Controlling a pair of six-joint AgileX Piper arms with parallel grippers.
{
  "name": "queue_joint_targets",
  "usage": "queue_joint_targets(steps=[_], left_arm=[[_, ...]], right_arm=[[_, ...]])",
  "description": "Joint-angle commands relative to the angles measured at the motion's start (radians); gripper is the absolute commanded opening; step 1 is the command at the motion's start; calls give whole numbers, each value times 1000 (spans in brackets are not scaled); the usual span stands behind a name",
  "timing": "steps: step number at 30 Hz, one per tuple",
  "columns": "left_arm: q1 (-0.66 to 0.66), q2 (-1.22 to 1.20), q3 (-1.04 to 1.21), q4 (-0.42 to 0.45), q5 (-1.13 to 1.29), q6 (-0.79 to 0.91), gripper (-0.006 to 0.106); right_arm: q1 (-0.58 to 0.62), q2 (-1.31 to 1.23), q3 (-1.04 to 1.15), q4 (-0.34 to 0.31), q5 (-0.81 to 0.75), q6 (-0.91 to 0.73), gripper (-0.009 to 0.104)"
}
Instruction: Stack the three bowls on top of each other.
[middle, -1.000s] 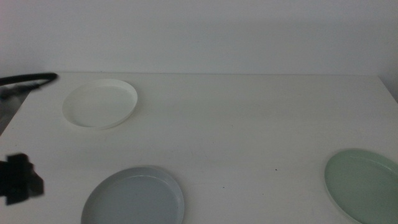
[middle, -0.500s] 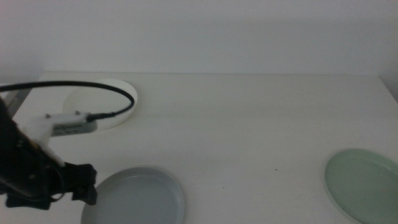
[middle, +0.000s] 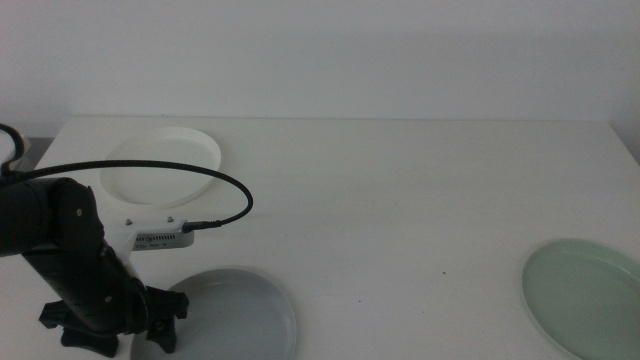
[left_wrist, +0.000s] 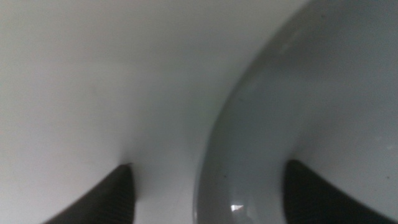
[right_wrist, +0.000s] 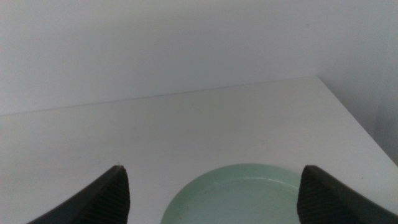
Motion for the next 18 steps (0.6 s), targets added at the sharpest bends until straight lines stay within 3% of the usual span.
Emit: queue_joint_targets(steps=[1,4,5,8,18], left_arm=[[-10,21,4,-27,-18,0,71],[-10,21,4,-33,-18,-2,48],[-10,21,4,-35,-18,-2,28],[-10,9,1,-45,0,-2,2],[-48,-127,-287,-61,237,-38,-2]], right_arm=[[-5,-4,4,-11,-9,-6,92],[-5,-4,4,-11,-9,-6,92],[-5,-4,4,-11,-9,-6,92],[-5,-4,4,-11,-9,-6,92],[-5,-4,4,-11,-9,-6,92]])
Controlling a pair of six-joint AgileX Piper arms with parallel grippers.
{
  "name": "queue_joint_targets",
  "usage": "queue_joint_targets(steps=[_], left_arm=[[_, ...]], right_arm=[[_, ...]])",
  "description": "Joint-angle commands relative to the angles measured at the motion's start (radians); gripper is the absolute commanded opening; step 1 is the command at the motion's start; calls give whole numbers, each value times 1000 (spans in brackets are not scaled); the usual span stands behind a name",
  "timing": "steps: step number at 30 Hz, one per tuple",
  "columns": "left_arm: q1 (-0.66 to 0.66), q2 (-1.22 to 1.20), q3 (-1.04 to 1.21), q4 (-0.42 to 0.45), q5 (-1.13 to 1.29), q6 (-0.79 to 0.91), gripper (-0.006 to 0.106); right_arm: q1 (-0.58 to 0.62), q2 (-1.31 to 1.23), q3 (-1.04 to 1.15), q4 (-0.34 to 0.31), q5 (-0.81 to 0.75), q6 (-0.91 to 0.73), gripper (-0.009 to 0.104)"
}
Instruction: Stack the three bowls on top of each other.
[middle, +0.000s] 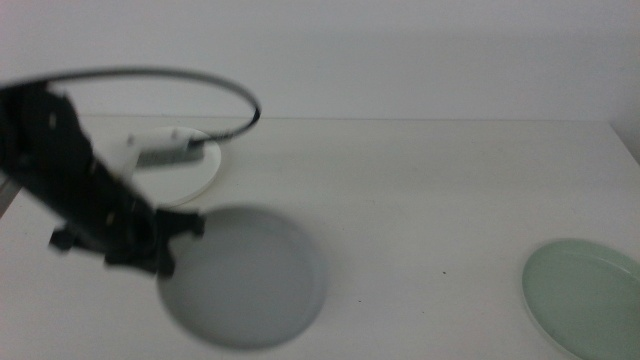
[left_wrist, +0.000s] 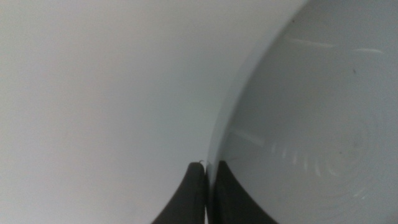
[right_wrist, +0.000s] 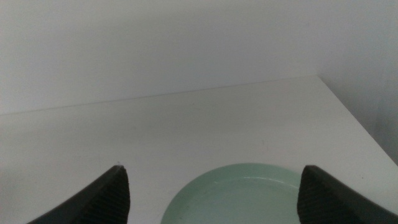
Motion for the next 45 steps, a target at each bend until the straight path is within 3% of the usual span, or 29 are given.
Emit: queue_joint_targets(steps=[1,15,31,35,40,43,45], left_arm=[[-26,15,-111,-8,62,-14,-2],[-151,451,-601,-81,76,7,-2],[-164,626,-637,-156,42,53,3],[-161,622,-639,-144,31,75,18],[-119,596,-677,-127,109,129,61],[-77,542,-691,-59,156,128,88],[-36,493,-691,-4,157,119,94]], right_arm=[[-5,-4,4,-11,-9,-6,92],[-5,-4,4,-11,-9,-6,92],[-5,-4,4,-11,-9,-6,92],[-5,-4,4,-11,-9,-6,92],[-5,-4,4,-11,-9,-6,92],[-5,-4,4,-11,-9,-6,92],[-5,-4,4,-11,-9,-6,92]])
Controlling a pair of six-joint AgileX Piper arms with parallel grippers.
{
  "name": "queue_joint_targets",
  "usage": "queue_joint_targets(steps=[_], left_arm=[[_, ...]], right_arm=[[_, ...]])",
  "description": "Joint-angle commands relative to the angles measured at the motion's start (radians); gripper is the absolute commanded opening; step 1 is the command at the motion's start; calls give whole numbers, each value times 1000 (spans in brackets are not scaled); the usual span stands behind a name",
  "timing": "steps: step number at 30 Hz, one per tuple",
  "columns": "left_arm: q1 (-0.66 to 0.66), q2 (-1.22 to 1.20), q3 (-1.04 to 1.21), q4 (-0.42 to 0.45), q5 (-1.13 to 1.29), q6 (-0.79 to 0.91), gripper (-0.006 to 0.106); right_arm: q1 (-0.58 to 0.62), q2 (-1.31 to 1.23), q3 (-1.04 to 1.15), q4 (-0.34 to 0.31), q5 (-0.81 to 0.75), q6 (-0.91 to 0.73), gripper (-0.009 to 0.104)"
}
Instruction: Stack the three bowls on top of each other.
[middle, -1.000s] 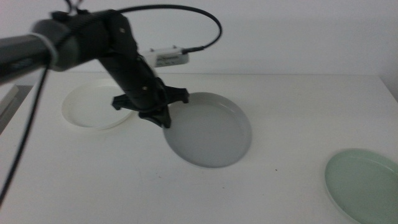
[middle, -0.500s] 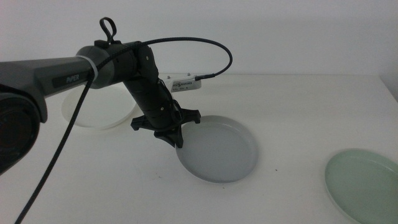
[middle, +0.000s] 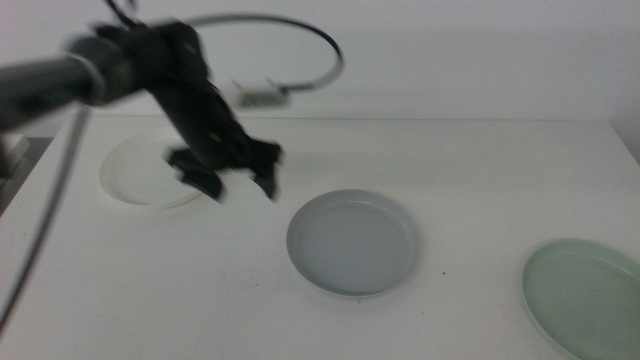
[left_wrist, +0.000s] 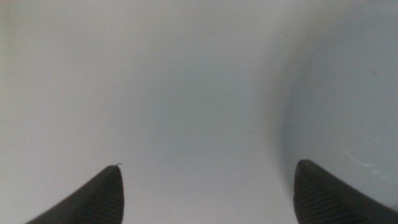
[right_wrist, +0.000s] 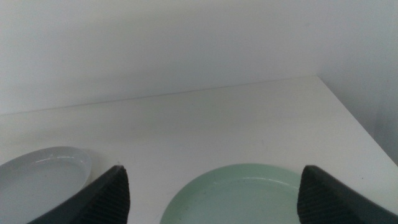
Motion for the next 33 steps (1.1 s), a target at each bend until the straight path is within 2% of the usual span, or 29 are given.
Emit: queue_joint_targets(steps=[1,5,7,10,14,22,27,33], left_arm=[[54,-81,-11,83,13,-18,94],[163,-157,-11,224,10,-104,94],[228,-161,-11,246,5,-73,94],[342,-155,-16,205,-50,36,94],[436,-100,-58,122,-129,87,94],[459,103,-225,155,-125,89,94],[459,202,-269,119,-116,135,94],[459,266,-267,115,-147,139,93]], right_arm=[[-5,-4,4,-11,-9,-6,92],[-5,-4,4,-11,-9,-6,92],[-5,-4,4,-11,-9,-6,92],[-5,-4,4,-11,-9,-6,92],[-5,-4,4,-11,-9,-6,92],[-5,-4,4,-11,-9,-6,92],[-5,-4,4,-11,-9,-6,92],[-5,-4,4,-11,-9,-6,92]])
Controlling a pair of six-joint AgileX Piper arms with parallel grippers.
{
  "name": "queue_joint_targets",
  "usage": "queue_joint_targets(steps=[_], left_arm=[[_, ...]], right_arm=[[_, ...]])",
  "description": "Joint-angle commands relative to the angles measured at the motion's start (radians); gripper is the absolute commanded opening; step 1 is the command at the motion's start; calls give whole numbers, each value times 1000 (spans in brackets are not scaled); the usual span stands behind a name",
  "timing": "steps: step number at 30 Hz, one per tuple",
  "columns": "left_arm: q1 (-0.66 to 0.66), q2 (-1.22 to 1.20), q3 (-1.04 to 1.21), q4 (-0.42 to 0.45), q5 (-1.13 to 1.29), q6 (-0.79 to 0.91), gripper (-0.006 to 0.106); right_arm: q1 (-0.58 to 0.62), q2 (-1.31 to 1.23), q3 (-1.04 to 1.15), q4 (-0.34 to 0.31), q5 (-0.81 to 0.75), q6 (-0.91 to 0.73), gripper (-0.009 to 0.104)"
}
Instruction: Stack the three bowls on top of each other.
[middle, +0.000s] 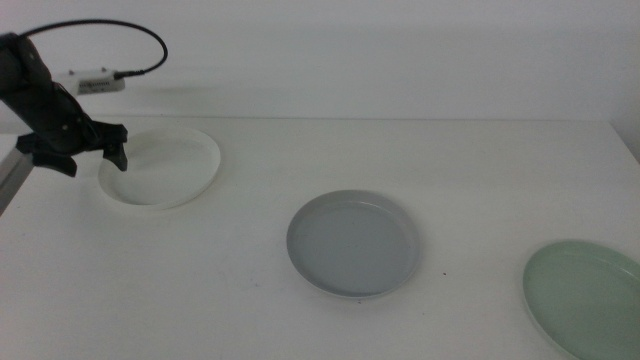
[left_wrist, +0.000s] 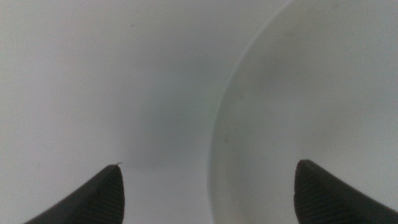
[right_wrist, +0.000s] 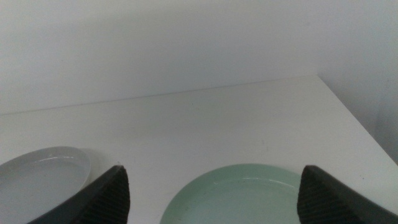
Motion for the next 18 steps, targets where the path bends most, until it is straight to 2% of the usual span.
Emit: queue_joint_targets(steps=[1,3,5,9,14,18], left_arm=[[0,12,-8,-17,-29,5,91],[0,23,-8,-28,-39,7,86],[0,28,-8,-40,-46,7,75],[0,41,-8,-92,-68,3,42],[0,56,-6,-111,-52,-2,-2],[2,13,-9,-119,-5,-32,-2]], right_arm=[[-5,-4,4,-11,-9,-6,92],[-5,-4,4,-11,-9,-6,92],[-5,-4,4,-11,-9,-6,92],[-5,-4,4,-11,-9,-6,92],[-5,-4,4,-11,-9,-6,92],[-5,-4,4,-11,-9,-6,92]])
